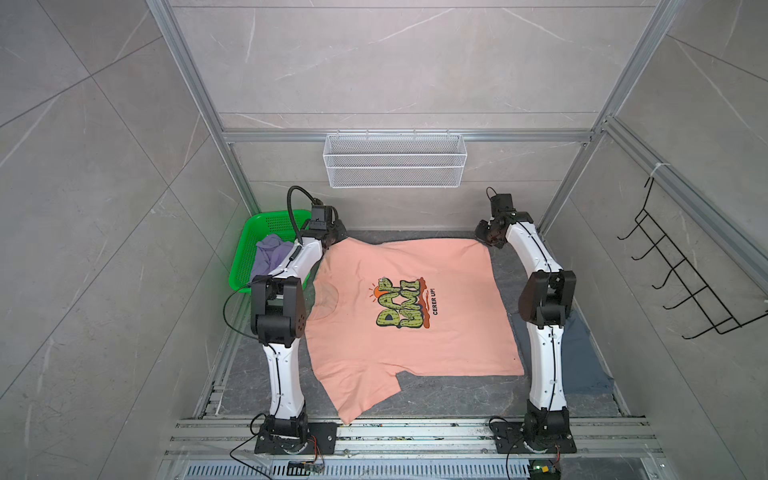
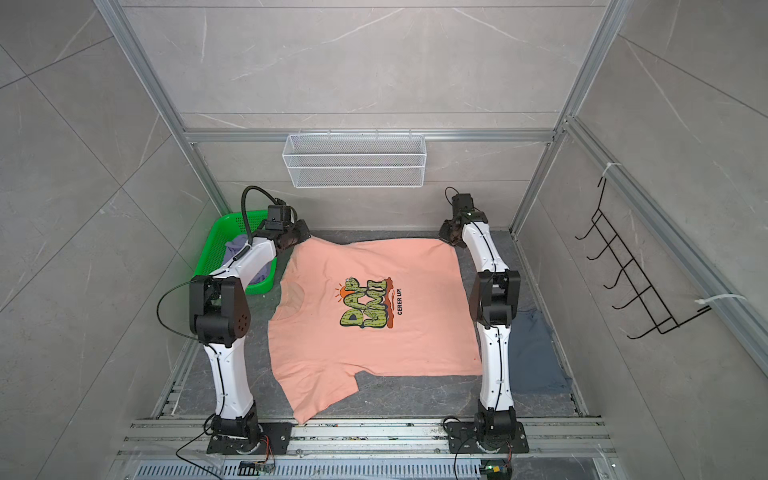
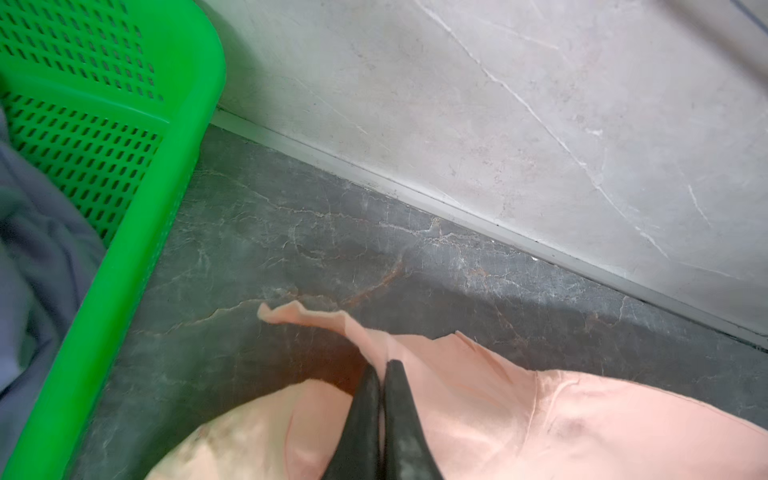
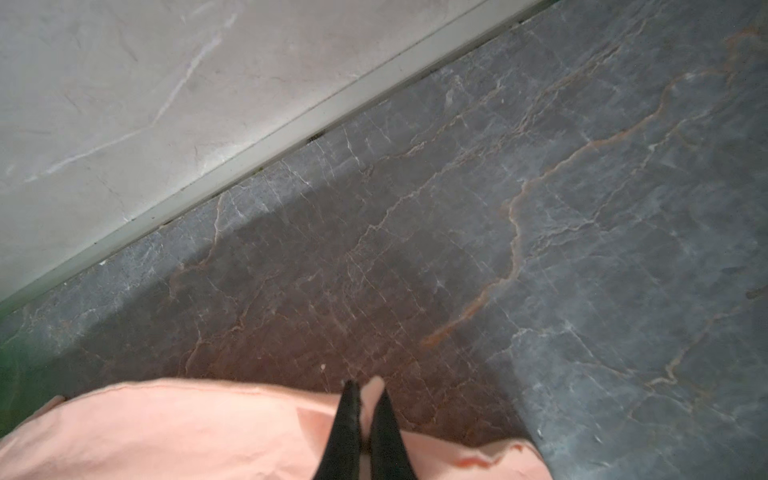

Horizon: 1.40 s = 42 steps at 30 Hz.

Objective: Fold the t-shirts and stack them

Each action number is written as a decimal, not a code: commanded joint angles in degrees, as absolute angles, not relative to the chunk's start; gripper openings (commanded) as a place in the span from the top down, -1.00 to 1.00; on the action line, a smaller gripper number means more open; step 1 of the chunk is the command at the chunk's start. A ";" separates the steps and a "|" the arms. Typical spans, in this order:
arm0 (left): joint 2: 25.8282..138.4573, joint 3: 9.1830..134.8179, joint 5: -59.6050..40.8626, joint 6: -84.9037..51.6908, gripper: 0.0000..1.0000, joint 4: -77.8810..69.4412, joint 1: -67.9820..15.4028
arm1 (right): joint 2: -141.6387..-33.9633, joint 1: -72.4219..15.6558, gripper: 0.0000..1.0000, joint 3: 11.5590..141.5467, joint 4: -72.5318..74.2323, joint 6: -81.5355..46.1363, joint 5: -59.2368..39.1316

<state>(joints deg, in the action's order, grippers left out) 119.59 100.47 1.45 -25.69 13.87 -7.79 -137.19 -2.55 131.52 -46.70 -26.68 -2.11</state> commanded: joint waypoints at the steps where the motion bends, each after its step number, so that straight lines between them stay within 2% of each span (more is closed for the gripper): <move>1: 114.60 95.27 3.16 -23.56 1.00 12.28 -7.65 | -130.43 -2.33 1.00 125.12 -42.80 -24.53 -1.06; 10: 106.79 81.55 7.58 -23.96 1.00 12.79 -7.64 | -118.22 -1.51 1.00 103.38 -37.60 -21.97 2.71; 16: 104.05 75.48 9.17 -26.46 1.00 13.11 -7.65 | -114.19 -0.38 1.00 91.99 -33.80 -22.75 2.36; 30: 95.05 63.68 12.05 -32.37 1.00 13.49 -8.00 | -114.61 -0.18 1.00 87.26 -32.87 -23.75 2.29; 42: 95.45 58.88 11.87 -36.28 1.00 13.25 -8.47 | -115.60 -0.20 1.00 82.77 -31.56 -25.07 1.23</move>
